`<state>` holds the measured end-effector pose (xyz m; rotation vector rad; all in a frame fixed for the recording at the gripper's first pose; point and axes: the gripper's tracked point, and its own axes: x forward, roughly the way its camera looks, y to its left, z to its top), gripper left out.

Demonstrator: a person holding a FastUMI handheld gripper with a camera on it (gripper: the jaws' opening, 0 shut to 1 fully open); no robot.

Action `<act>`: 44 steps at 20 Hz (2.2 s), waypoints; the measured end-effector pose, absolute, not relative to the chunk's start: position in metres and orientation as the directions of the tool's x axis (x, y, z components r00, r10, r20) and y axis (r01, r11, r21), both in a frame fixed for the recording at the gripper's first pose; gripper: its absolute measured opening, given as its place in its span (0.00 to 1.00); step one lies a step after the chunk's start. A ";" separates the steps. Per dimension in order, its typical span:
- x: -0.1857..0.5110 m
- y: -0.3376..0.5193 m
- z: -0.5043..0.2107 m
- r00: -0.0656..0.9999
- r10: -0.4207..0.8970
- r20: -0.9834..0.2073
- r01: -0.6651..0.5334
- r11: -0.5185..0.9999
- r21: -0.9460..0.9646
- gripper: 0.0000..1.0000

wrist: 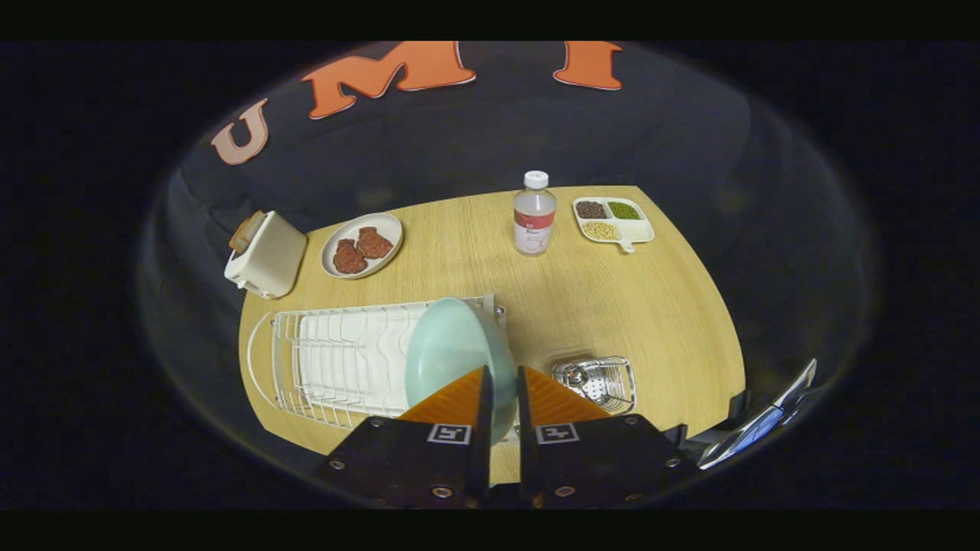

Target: Take the plate from the dish rack, then take the spoon from the basket and place it into the plate.

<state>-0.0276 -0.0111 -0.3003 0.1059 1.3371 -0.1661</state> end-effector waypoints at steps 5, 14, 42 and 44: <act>-0.032 -0.019 -0.321 0.166 -0.042 -0.985 0.191 0.981 -0.010 0.18; -0.039 0.020 -0.353 0.157 0.112 -0.981 0.129 0.983 0.133 0.05; -0.163 -0.008 -0.292 0.285 0.393 -0.874 0.139 0.885 0.444 0.03; -0.183 -0.013 -0.302 0.274 0.404 -0.873 0.153 0.877 0.454 0.03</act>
